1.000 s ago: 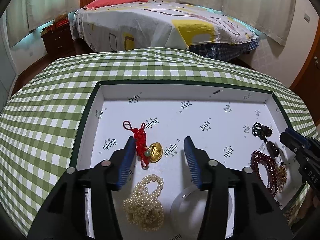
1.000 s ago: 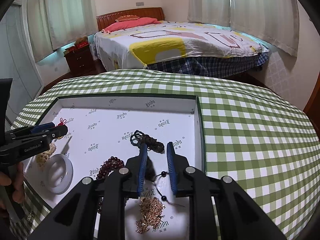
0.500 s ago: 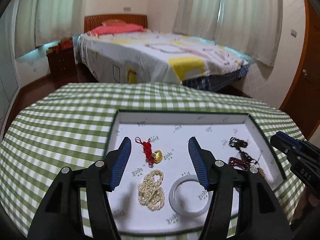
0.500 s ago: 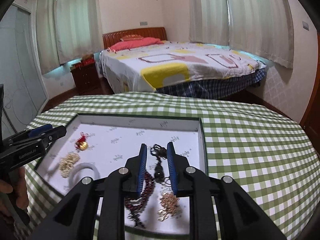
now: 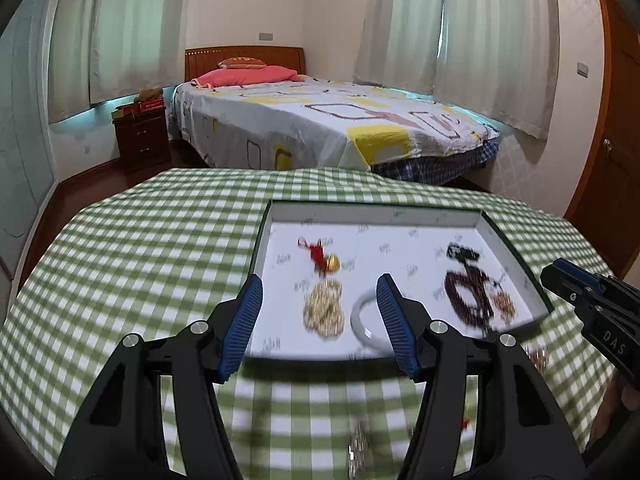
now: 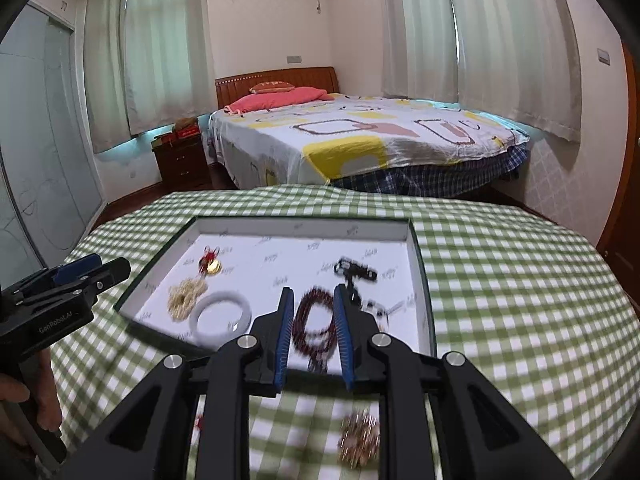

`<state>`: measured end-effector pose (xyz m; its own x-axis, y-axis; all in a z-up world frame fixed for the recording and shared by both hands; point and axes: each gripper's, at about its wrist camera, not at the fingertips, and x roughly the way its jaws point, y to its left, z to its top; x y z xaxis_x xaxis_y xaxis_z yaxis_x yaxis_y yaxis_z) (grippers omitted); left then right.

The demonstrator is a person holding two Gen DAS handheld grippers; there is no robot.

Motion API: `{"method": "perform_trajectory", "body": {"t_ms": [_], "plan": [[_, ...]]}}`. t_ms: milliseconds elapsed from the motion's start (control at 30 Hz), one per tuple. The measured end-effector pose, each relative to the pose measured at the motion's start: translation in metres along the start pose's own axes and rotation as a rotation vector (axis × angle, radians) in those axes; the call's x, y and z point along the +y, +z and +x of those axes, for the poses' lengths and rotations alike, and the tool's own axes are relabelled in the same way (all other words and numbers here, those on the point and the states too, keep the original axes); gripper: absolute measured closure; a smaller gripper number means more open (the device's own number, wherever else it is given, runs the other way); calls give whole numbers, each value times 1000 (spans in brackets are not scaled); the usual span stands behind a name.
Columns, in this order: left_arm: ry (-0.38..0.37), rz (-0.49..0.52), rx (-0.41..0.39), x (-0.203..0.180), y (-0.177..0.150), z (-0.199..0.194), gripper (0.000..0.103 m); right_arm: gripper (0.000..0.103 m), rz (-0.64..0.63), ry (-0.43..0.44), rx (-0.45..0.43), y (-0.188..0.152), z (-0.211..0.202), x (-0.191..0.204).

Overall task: Organize jewelry
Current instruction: 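Withdraw both open tools from the box toward the remaining jewelry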

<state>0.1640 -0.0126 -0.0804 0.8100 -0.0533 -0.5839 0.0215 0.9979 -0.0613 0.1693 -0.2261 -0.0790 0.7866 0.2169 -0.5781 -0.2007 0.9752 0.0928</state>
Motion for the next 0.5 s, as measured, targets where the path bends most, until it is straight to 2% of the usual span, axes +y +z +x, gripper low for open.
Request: {"method": "perform_trajectory", "body": {"t_ms": [333, 500], "plan": [[-11, 20, 82, -9, -51, -13, 45, 81, -15, 5, 60, -47, -23, 10], [-14, 41, 126, -15, -74, -11, 46, 81, -7, 11, 82, -61, -26, 10]]}}
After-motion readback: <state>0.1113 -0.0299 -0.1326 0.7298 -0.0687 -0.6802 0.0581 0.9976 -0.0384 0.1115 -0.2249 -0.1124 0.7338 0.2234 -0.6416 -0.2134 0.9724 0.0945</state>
